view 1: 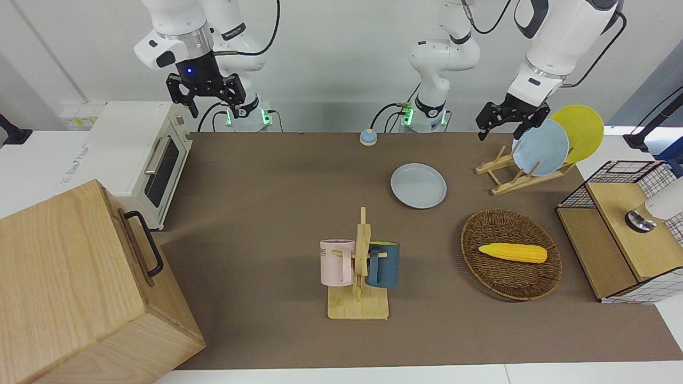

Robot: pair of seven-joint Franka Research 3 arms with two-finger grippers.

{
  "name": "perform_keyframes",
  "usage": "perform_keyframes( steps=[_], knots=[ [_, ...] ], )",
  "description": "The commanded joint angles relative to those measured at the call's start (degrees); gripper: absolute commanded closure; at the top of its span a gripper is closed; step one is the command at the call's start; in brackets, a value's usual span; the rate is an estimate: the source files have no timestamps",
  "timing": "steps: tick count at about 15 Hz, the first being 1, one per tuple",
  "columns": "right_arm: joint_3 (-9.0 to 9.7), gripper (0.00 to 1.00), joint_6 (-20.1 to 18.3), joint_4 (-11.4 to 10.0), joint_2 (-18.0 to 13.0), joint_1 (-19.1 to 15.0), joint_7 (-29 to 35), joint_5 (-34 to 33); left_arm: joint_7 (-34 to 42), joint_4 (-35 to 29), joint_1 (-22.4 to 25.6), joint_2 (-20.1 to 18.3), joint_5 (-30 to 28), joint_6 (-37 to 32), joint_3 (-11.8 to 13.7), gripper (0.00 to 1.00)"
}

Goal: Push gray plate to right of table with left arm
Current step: 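Move the left gripper toward the gray plate's edge nearest the robot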

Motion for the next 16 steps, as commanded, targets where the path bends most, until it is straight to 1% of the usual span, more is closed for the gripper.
perform_keyframes(
  steps=[1, 4, 9, 11, 14, 16],
  knots=[
    [0.83, 0.005, 0.0, -1.6, -1.6, -1.4, 0.6, 1.2, 1.1, 0.6, 0.7, 0.0, 1.4, -0.6, -0.4, 0.01],
    [0.83, 0.005, 0.0, -1.6, -1.6, -1.4, 0.6, 1.2, 1.4, -0.5, 0.9, 0.2, 1.7, -0.4, -0.4, 0.01],
    [0.83, 0.005, 0.0, -1.6, -1.6, -1.4, 0.6, 1.2, 1.4, -4.1, 0.8, 0.4, 1.7, 1.6, 0.8, 0.01],
    [0.83, 0.005, 0.0, -1.6, -1.6, -1.4, 0.6, 1.2, 1.3, -5.1, 0.7, 0.5, 1.7, 1.8, 0.8, 0.01],
    [0.83, 0.005, 0.0, -1.6, -1.6, -1.4, 0.6, 1.2, 1.9, -10.9, 0.8, 0.3, 1.6, 5.2, 1.0, 0.01],
    [0.83, 0.005, 0.0, -1.6, -1.6, -1.4, 0.7, 1.2, 2.9, -13.5, 0.7, 0.1, 1.6, 6.7, 1.0, 0.01]
  ],
)
